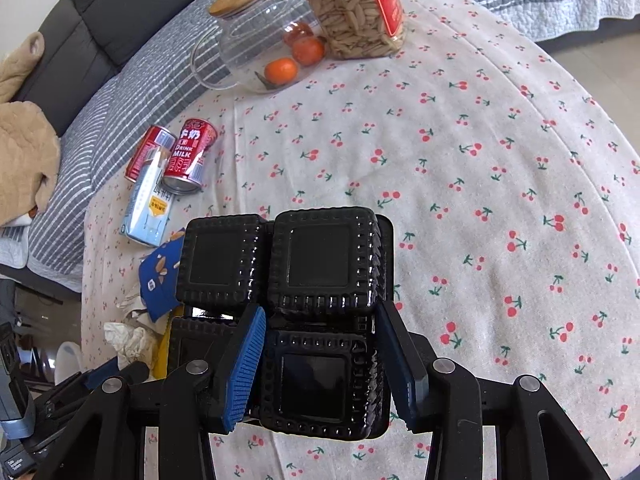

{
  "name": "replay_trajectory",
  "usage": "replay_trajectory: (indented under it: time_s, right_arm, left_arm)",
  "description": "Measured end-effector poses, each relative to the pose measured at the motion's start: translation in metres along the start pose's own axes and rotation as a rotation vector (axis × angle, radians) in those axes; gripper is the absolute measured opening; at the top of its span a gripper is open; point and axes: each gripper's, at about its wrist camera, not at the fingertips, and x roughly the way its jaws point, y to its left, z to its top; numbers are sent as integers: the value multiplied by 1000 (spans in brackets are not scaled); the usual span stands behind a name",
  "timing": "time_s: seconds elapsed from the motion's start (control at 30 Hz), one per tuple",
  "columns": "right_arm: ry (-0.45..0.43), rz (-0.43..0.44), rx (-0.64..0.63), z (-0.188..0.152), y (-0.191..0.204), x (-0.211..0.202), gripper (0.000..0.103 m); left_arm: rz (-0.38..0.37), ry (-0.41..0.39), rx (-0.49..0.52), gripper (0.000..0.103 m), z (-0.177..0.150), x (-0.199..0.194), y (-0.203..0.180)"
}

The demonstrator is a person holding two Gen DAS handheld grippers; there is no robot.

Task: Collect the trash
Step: 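Grasp the crumpled white paper with the left tool while the right tool holds the black tray, then drop the crumpled paper into the white bin with the left tool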

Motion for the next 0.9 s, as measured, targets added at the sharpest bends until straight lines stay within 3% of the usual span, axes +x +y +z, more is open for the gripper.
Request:
replay_trajectory:
  time_s: [0.23,0.4,0.73,0.9]
  right_arm:
    - [-8,26,-28,-3,14,-3,50]
    - [-11,46,-60,-6,35,-1,50]
    - [18,108,-156,-22,104,22,50]
    - [48,142,-216,-34,144,41,50]
  left_arm:
    - [-45,-82,-21,22,-1,-36,13]
    - [-29,-135,-67,22,-5,-65,42]
    - [111,-222,-230,22,-33,-122,147]
    - [184,-228,-319,22,-56,-138,201]
